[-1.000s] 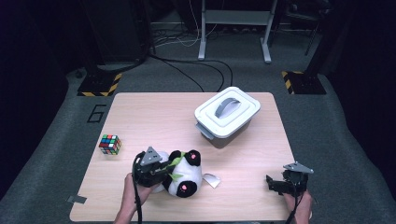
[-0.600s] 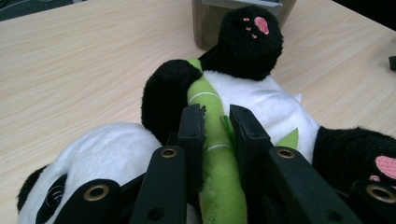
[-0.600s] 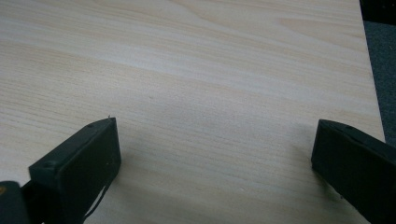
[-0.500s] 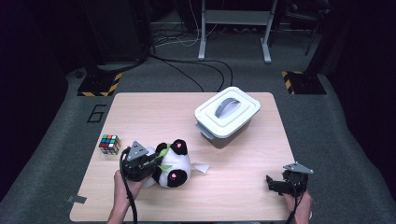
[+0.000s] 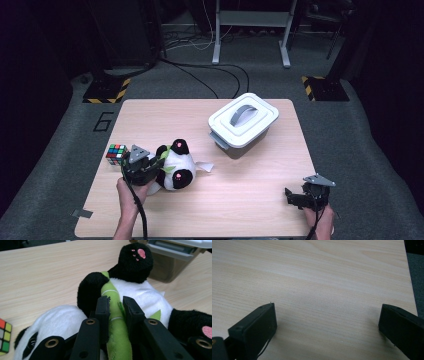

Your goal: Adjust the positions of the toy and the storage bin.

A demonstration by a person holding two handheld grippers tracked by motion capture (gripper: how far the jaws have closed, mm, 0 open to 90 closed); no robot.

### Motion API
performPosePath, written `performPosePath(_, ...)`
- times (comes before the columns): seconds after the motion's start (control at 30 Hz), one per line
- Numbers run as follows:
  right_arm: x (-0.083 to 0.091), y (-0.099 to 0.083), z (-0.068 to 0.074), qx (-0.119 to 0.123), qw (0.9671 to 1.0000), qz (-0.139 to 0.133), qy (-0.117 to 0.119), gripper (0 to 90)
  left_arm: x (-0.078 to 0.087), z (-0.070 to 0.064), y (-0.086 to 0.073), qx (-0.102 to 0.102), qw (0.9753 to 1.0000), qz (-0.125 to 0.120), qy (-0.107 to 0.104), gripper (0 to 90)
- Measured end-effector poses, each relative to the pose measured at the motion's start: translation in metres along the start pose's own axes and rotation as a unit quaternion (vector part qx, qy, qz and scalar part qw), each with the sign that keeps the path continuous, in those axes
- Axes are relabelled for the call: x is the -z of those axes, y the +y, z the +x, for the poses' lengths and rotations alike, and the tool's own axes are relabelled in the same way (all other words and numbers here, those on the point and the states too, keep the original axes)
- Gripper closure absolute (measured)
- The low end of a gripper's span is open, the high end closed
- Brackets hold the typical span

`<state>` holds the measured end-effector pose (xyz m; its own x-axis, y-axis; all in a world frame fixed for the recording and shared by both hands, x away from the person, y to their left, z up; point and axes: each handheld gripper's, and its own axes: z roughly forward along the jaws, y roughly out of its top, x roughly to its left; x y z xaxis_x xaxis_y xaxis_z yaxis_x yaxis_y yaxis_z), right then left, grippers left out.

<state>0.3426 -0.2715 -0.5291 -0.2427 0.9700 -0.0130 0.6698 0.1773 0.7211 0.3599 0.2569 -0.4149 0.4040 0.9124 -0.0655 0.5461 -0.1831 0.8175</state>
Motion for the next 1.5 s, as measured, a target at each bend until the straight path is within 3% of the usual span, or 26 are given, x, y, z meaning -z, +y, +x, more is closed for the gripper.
performPosePath(0.1,0.0,0.0,0.0,0.0,1.0,0.0,0.0,0.9,0.001,0.005,0.0,0.006,1.0,0.0,0.007,76.0)
performPosePath(0.2,-0.001,0.0,-0.001,-0.001,1.0,0.0,0.002,0.9,0.001,0.018,-0.001,0.021,0.9995,-0.003,0.024,76.0)
performPosePath(0.37,0.0,0.0,0.0,0.003,1.0,-0.002,-0.001,1.0,-0.003,0.026,-0.006,0.026,0.9985,-0.002,0.048,75.9)
performPosePath(0.57,-0.001,0.0,-0.001,-0.002,1.0,0.0,0.003,0.9,-0.011,0.027,-0.013,0.034,0.9984,-0.001,0.046,73.4)
performPosePath(0.63,-0.001,0.0,-0.001,-0.001,1.0,0.0,0.002,0.9,-0.01,0.027,-0.013,0.034,0.9984,0.001,0.044,66.2)
performPosePath(0.7,-0.001,0.001,-0.001,-0.003,1.0,0.001,0.004,0.8,-0.01,0.029,-0.013,0.037,0.9981,0.016,0.047,53.0)
performPosePath(0.73,-0.001,0.001,-0.001,-0.001,1.0,0.001,0.005,0.8,-0.01,0.029,-0.013,0.037,0.9981,0.016,0.047,47.4)
performPosePath(0.77,-0.001,0.001,-0.001,-0.001,1.0,0.001,0.005,0.8,-0.009,0.028,-0.013,0.037,0.9981,0.014,0.047,47.4)
performPosePath(0.8,-0.001,0.001,-0.001,-0.001,1.0,0.001,0.005,0.8,-0.004,0.026,-0.014,0.034,0.9983,0.012,0.045,38.2)
performPosePath(0.93,-0.001,0.001,-0.001,-0.001,1.0,0.002,0.006,0.9,0.005,0.023,-0.017,0.032,0.9987,0.007,0.04,23.9)
performPosePath(1.1,-0.001,0.001,-0.001,-0.002,1.0,0.002,0.006,0.9,0.02,0.022,-0.023,0.033,0.999,0.005,0.029,15.1)
performPosePath(1.23,-0.001,0.001,-0.001,-0.001,1.0,0.001,0.006,0.9,0.03,0.024,-0.036,0.032,0.9988,0.01,0.035,12.2)
performPosePath(1.5,0.0,0.001,0.001,0.002,1.0,0.007,0.006,0.0,0.039,0.017,-0.066,0.019,0.9991,0.027,0.027,7.3)
